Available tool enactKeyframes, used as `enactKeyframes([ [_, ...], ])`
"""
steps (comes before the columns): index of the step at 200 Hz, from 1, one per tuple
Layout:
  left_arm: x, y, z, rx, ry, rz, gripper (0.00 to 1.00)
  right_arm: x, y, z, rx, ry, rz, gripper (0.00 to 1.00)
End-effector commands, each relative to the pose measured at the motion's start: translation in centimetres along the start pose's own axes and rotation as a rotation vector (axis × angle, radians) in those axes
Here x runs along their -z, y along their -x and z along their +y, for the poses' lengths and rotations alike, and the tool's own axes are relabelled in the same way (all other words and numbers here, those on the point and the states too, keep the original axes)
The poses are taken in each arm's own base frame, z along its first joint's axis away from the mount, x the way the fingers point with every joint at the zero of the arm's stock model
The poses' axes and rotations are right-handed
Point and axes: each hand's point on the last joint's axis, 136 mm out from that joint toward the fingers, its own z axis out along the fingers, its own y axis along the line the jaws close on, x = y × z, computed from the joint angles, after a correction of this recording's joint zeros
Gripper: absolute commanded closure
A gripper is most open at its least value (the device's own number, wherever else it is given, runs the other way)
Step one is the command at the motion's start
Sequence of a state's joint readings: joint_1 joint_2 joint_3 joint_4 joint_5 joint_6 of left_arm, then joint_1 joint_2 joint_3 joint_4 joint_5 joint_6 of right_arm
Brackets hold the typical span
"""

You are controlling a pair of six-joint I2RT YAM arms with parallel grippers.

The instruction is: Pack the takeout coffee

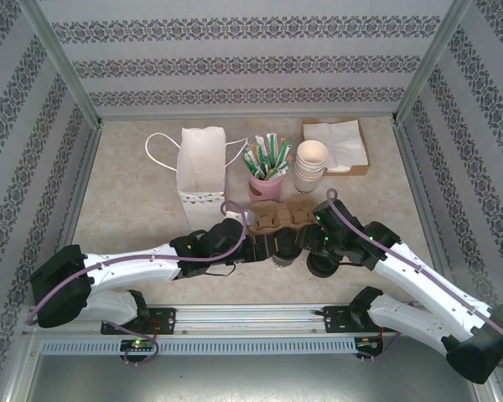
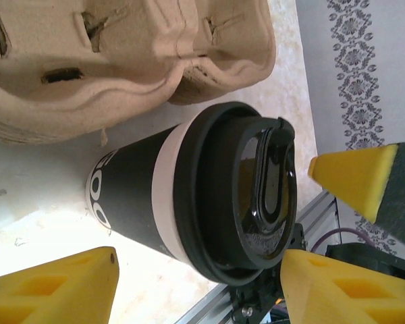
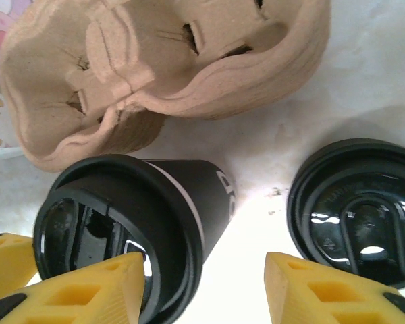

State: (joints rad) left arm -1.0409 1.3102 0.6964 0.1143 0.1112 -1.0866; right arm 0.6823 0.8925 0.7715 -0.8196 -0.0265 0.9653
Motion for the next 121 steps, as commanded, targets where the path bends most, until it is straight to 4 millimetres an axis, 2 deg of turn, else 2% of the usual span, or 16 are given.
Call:
enactKeyframes([
  [1,0.3,1.4,-1.4,0.014,-0.024,-0.073,0.33,-0.2,0.3,1.6,-0.032,0.092,-0.01,0.49],
  [64,-0.1,2.2,-0.8,0.027,-0.008,-0.097,0.31,-0.7,0.2,1.6,-0.034,0.101,-0.005,0.49],
  [121,-1.1,2.4,-1.8,0.048,-0.076,-0.091,0.32,-1.0,0.2,1.8,-0.014,0.08,0.014,0.49],
])
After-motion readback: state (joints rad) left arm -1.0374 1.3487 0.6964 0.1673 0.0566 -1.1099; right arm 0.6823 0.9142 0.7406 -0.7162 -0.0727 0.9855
